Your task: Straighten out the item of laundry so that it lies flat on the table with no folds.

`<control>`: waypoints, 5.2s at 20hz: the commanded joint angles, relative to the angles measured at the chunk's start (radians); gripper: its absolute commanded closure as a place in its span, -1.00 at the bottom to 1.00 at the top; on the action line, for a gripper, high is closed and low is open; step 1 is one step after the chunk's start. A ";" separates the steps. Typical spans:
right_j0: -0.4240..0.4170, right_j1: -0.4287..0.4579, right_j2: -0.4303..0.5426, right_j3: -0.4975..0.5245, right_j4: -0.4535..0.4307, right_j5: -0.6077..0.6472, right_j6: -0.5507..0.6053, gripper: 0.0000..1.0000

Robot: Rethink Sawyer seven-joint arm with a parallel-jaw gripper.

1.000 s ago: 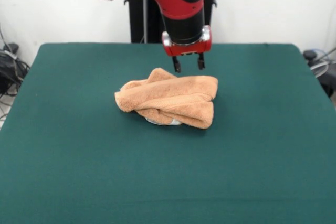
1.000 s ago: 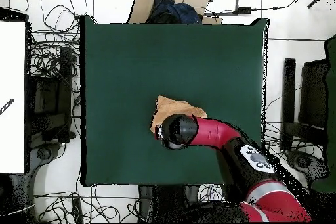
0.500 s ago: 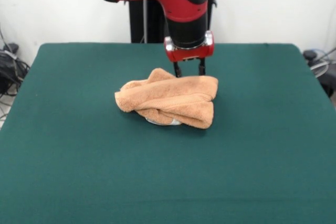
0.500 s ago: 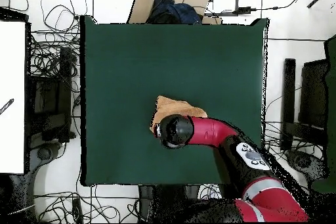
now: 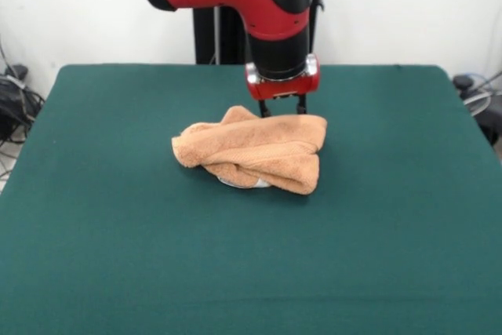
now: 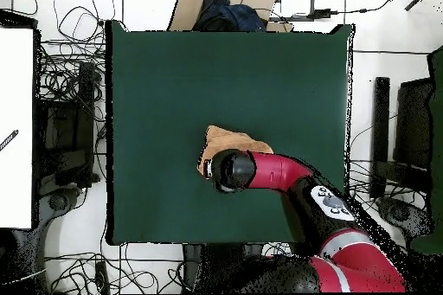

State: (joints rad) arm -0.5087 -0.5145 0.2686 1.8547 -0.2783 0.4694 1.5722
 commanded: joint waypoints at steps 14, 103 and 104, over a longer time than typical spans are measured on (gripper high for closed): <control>-0.021 -0.103 0.062 0.038 0.016 0.024 0.065 -1.00; -0.015 -0.007 0.152 -0.270 -0.042 0.314 -0.037 -1.00; -0.014 -0.009 0.151 -0.265 -0.042 0.309 -0.035 -1.00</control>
State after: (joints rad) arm -0.5605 -0.5320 0.3779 1.6111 -0.2569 0.8034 1.5722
